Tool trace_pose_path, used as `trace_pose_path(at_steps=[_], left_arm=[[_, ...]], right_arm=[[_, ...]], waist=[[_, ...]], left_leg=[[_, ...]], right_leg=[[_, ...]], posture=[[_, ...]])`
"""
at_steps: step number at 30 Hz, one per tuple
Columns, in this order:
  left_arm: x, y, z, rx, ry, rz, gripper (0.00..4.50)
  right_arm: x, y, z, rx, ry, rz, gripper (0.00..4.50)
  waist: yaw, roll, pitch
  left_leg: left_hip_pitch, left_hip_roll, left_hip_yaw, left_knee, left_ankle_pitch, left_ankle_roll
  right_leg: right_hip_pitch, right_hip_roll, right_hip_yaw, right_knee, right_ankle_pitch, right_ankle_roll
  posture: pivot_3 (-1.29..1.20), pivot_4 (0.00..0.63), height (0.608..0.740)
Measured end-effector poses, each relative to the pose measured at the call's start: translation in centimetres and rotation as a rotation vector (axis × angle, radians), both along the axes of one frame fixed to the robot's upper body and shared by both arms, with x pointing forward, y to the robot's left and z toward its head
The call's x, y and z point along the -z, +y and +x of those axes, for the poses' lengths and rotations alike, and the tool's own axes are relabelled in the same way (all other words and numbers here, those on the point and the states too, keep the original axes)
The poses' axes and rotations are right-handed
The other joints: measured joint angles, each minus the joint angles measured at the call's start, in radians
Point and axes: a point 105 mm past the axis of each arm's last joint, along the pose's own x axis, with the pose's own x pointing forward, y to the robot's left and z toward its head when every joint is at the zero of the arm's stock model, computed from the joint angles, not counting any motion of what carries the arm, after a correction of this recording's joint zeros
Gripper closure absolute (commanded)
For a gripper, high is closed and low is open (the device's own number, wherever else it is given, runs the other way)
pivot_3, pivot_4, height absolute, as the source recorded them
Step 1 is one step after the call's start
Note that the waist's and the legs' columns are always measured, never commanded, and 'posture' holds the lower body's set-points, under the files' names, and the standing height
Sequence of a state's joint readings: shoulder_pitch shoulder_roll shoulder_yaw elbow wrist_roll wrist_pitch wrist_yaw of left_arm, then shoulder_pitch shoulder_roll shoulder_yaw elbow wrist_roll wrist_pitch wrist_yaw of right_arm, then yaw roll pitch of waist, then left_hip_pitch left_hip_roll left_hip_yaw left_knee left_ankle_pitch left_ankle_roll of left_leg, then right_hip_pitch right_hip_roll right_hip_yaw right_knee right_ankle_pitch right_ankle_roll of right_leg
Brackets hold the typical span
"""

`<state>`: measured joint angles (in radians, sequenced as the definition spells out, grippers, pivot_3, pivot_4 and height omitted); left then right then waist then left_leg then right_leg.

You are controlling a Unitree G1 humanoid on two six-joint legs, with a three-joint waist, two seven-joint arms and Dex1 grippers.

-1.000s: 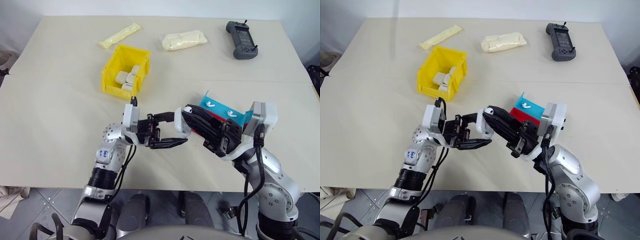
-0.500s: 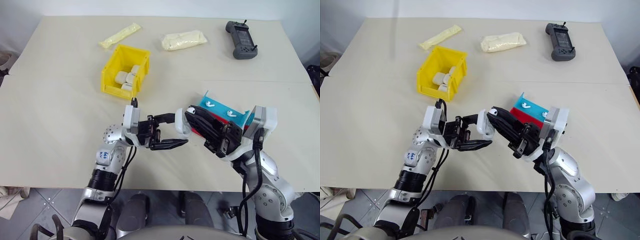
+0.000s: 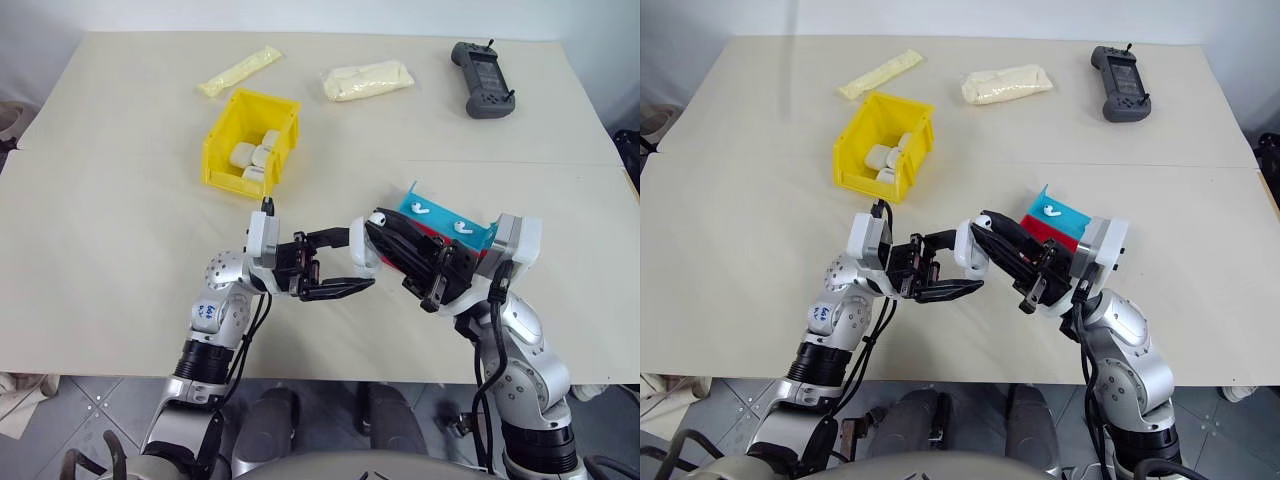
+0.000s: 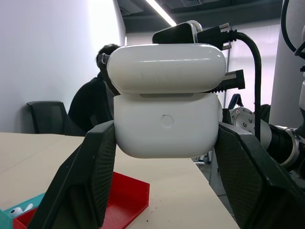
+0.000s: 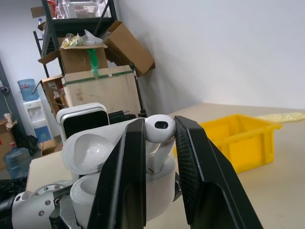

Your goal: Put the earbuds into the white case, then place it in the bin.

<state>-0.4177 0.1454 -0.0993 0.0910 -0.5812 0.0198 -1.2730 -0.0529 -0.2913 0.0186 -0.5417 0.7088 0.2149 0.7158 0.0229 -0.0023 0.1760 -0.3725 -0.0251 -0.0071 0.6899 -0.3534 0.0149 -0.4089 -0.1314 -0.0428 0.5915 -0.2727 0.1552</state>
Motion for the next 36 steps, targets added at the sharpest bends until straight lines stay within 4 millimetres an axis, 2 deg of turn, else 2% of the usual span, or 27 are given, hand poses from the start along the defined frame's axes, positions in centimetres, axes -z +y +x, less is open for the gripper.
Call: trace_pose_path(at_steps=[14,24,36], left_arm=[[0.6,-0.6,0.3,0.002,0.022,-0.003,1.75],[0.5,-1.0,0.5,-0.001,0.018,-0.015,1.75],[0.3,-1.2,0.5,-0.002,-0.005,-0.023,1.75]], right_arm=[[0.3,-0.5,0.0,-0.024,-0.014,-0.074,4.00],[0.1,-1.0,0.2,-0.037,-0.009,-0.111,4.00],[-0.3,-1.8,-0.3,-0.038,-0.013,-0.125,4.00]], waist=[[0.000,0.000,0.000],[0.001,0.000,0.000],[0.001,0.000,0.000]], left_leg=[[0.000,0.000,0.000,0.000,0.000,0.000],[0.000,0.000,0.000,0.000,0.000,0.000],[0.000,0.000,0.000,0.000,0.000,0.000]], right_leg=[[0.000,0.000,0.000,0.000,0.000,0.000],[0.000,0.000,0.000,0.000,0.000,0.000],[0.000,0.000,0.000,0.000,0.000,0.000]], posture=[[0.00,0.150,0.740],[0.00,0.150,0.740],[0.00,0.150,0.740]])
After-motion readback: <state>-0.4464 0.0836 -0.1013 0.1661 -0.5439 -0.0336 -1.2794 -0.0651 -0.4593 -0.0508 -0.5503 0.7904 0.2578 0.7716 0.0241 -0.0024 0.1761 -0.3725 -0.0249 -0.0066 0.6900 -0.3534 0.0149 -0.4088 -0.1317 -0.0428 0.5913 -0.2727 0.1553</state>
